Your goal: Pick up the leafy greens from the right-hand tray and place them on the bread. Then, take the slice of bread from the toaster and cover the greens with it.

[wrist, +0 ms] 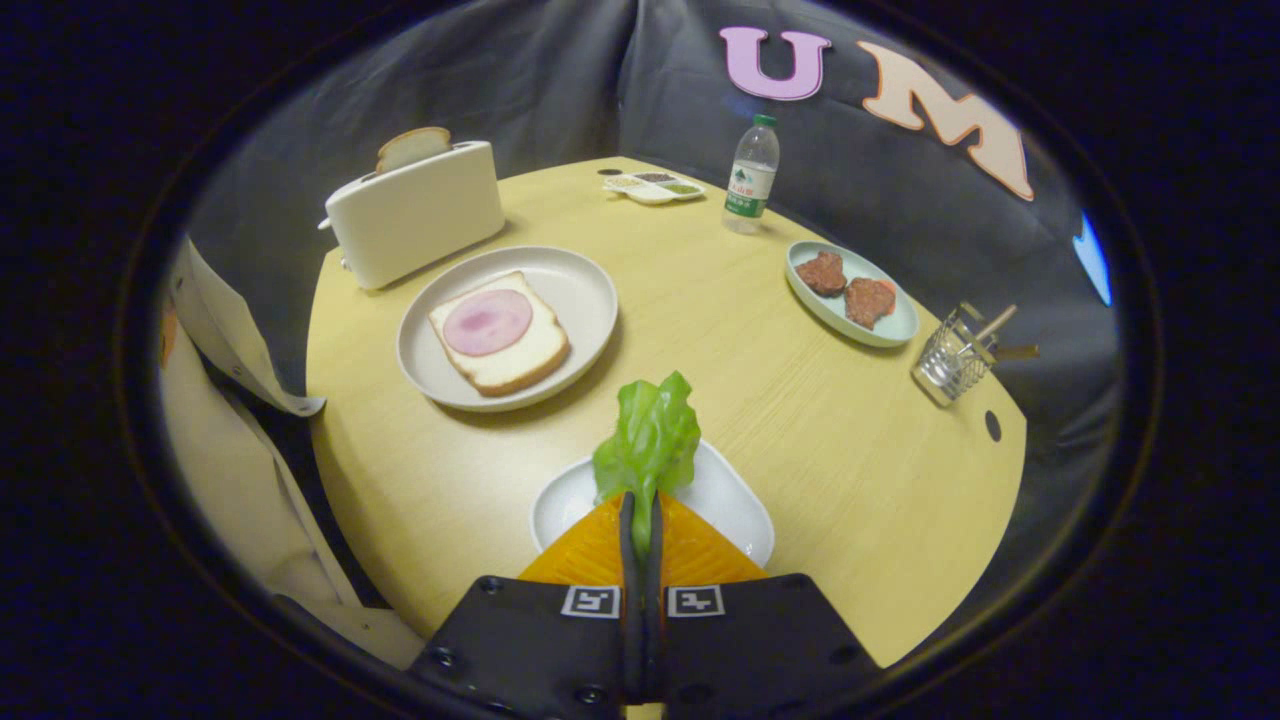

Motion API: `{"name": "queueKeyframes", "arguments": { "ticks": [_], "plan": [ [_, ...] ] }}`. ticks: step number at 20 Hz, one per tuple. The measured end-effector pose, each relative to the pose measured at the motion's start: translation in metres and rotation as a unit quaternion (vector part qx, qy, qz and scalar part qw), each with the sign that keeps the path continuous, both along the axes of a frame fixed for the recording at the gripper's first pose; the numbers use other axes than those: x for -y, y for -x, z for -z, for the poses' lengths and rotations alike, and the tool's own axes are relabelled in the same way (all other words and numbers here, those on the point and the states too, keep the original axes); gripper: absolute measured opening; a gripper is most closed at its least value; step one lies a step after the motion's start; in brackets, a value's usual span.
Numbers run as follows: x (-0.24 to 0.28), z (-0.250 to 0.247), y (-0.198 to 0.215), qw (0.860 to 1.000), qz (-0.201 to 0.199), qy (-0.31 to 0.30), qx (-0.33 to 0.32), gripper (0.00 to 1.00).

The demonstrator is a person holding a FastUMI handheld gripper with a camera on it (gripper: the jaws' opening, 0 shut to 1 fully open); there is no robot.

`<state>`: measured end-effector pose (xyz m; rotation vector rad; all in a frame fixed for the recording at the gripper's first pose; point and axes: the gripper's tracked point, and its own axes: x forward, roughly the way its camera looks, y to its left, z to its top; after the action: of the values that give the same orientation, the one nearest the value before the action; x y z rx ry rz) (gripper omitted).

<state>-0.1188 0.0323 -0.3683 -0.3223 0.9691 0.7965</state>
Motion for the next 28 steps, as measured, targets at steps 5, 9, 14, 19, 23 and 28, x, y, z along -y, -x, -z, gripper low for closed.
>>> {"name": "queueKeyframes", "arguments": {
  "ticks": [5, 9, 14, 19, 23, 28],
  "plan": [
    [-0.027, -0.026, 0.004, 1.0, 0.001, -0.002, 0.021, 0.04],
    [-0.057, -0.042, 0.006, 0.999, -0.012, -0.006, 0.031, 0.04],
    [-0.103, -0.054, 0.008, 0.998, -0.037, -0.021, 0.037, 0.05],
    [-0.139, -0.055, 0.012, 0.997, -0.065, -0.032, 0.033, 0.05],
    [-0.163, -0.051, 0.012, 0.996, -0.083, -0.035, 0.028, 0.05],
    [-0.19, -0.045, 0.013, 0.994, -0.104, -0.04, 0.019, 0.05]
  ]
}}
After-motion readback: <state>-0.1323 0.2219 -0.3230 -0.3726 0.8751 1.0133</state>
